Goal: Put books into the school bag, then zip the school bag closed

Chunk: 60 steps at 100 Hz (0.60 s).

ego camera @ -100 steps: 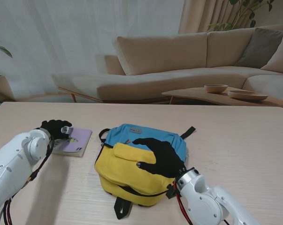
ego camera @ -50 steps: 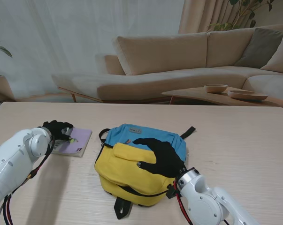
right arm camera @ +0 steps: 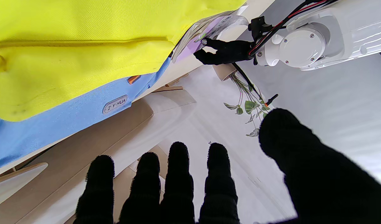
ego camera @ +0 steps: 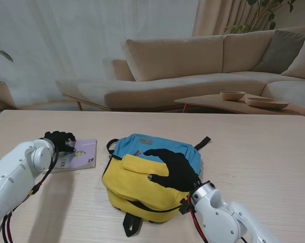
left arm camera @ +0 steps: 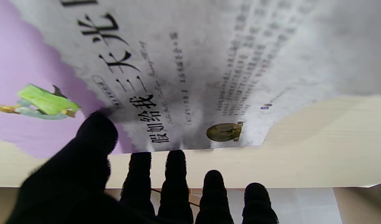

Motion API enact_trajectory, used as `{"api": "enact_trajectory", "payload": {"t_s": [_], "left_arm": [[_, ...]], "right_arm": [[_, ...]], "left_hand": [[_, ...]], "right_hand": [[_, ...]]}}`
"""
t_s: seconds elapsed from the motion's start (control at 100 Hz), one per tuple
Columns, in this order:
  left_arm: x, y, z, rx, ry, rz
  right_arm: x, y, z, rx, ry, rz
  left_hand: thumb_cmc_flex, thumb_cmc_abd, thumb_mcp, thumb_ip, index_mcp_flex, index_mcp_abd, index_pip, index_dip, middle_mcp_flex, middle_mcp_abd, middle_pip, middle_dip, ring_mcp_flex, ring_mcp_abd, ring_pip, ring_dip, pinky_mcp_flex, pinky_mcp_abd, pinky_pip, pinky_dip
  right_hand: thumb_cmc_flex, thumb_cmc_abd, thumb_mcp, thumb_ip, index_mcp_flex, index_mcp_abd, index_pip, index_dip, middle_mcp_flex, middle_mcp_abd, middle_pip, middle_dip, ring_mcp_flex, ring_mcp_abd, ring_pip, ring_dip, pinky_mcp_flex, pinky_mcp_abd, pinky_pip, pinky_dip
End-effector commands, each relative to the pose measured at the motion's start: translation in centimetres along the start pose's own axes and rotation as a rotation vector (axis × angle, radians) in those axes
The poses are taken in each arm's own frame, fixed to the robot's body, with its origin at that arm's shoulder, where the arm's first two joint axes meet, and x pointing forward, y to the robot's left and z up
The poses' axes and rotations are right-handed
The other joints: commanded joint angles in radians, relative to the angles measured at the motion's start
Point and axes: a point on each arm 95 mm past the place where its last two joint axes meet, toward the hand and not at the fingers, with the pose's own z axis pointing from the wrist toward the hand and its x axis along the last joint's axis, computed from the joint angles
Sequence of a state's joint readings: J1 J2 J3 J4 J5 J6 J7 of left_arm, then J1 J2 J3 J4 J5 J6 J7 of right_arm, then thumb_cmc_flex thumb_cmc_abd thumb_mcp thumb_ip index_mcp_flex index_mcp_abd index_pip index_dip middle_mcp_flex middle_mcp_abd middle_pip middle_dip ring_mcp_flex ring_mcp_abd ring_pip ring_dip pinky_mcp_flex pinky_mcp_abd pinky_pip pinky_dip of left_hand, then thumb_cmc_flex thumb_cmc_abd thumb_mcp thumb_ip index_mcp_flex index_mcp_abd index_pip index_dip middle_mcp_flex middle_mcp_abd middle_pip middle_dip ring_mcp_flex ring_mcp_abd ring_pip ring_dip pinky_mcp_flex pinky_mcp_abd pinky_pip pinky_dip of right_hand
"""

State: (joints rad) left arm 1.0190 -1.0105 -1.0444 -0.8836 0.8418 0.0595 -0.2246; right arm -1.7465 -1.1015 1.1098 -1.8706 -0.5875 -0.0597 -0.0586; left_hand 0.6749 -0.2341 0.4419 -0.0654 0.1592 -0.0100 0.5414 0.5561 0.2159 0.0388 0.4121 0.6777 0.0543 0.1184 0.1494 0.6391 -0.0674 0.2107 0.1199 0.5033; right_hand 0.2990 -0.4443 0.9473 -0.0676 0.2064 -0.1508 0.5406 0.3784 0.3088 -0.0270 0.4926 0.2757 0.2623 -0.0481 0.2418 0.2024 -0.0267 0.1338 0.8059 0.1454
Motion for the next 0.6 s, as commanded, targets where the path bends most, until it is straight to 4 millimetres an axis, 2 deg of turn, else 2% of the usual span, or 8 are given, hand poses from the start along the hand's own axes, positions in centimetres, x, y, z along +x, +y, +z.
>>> {"api": "enact_trajectory", "payload": {"t_s": [0.0, 0.09, 0.25, 0.35, 0.45, 0.59], "left_arm": [[0.1, 0.5, -0.4, -0.04, 0.004, 0.009], [-0.2, 0.5, -0.8, -0.06, 0.004, 0.017], [-0.9, 0.7, -1.3, -0.103, -0.001, 0.018], [-1.4, 0.8, -1.6, -0.123, 0.001, 0.022], [-1.7, 0.8, -1.7, -0.124, 0.008, -0.006], [-2.1, 0.8, -1.9, -0.137, 0.009, -0.025]], "right_arm": [[0.2, -0.5, -0.1, 0.016, 0.003, 0.008], [0.2, -0.5, -0.1, 0.015, 0.005, 0.008], [0.3, -0.5, -0.1, 0.01, 0.007, 0.01], [0.3, -0.4, -0.1, 0.008, 0.008, 0.011], [0.3, -0.4, -0.1, 0.008, 0.007, 0.011], [0.3, -0.4, -0.1, 0.007, 0.004, 0.012]], "left_hand": [[0.008, -0.018, 0.054, 0.038, -0.016, 0.001, -0.06, -0.072, -0.03, 0.008, -0.118, -0.138, -0.023, 0.003, -0.043, -0.055, -0.022, 0.015, -0.009, 0.019], [0.021, -0.033, 0.094, 0.037, -0.012, -0.003, -0.174, -0.168, -0.03, -0.004, -0.186, -0.255, -0.022, 0.009, -0.071, -0.133, -0.022, 0.018, -0.01, 0.021], [-0.004, -0.065, 0.095, 0.031, -0.015, -0.024, -0.31, -0.243, -0.045, -0.03, -0.258, -0.346, -0.025, -0.007, -0.104, -0.223, -0.017, 0.007, -0.029, -0.009], [-0.053, -0.083, 0.054, 0.017, -0.019, -0.028, -0.372, -0.256, -0.06, -0.048, -0.305, -0.368, -0.022, -0.021, -0.118, -0.271, -0.011, -0.001, -0.044, -0.04], [-0.106, -0.088, 0.03, 0.007, -0.026, -0.033, -0.391, -0.256, -0.071, -0.054, -0.317, -0.369, -0.023, -0.03, -0.119, -0.282, -0.011, -0.008, -0.048, -0.049], [-0.125, -0.094, 0.014, -0.009, -0.023, -0.027, -0.408, -0.239, -0.061, -0.04, -0.3, -0.347, -0.022, -0.031, -0.116, -0.295, -0.008, -0.008, -0.055, -0.068]], "right_hand": [[-0.015, 0.011, 0.011, 0.05, 0.004, 0.005, 0.004, -0.013, 0.008, -0.024, 0.012, 0.002, -0.022, -0.034, 0.005, 0.002, -0.002, -0.008, 0.018, 0.001], [-0.014, 0.011, 0.013, 0.05, 0.004, 0.005, 0.005, -0.012, 0.008, -0.023, 0.012, 0.002, -0.022, -0.032, 0.005, 0.002, -0.002, -0.009, 0.018, 0.001], [-0.014, 0.01, 0.015, 0.05, 0.004, 0.005, 0.006, -0.012, 0.008, -0.023, 0.012, 0.002, -0.021, -0.032, 0.006, 0.002, -0.002, -0.008, 0.018, 0.002], [-0.014, 0.009, 0.015, 0.05, 0.003, 0.006, 0.006, -0.012, 0.008, -0.022, 0.012, 0.002, -0.02, -0.029, 0.006, 0.002, -0.001, -0.007, 0.019, 0.002], [-0.014, 0.01, 0.016, 0.05, 0.003, 0.006, 0.006, -0.012, 0.009, -0.023, 0.012, 0.002, -0.02, -0.03, 0.006, 0.002, -0.002, -0.007, 0.019, 0.002], [-0.014, 0.008, 0.017, 0.051, 0.004, 0.005, 0.006, -0.012, 0.008, -0.021, 0.012, 0.002, -0.018, -0.028, 0.007, 0.002, -0.001, -0.005, 0.019, 0.002]]}}
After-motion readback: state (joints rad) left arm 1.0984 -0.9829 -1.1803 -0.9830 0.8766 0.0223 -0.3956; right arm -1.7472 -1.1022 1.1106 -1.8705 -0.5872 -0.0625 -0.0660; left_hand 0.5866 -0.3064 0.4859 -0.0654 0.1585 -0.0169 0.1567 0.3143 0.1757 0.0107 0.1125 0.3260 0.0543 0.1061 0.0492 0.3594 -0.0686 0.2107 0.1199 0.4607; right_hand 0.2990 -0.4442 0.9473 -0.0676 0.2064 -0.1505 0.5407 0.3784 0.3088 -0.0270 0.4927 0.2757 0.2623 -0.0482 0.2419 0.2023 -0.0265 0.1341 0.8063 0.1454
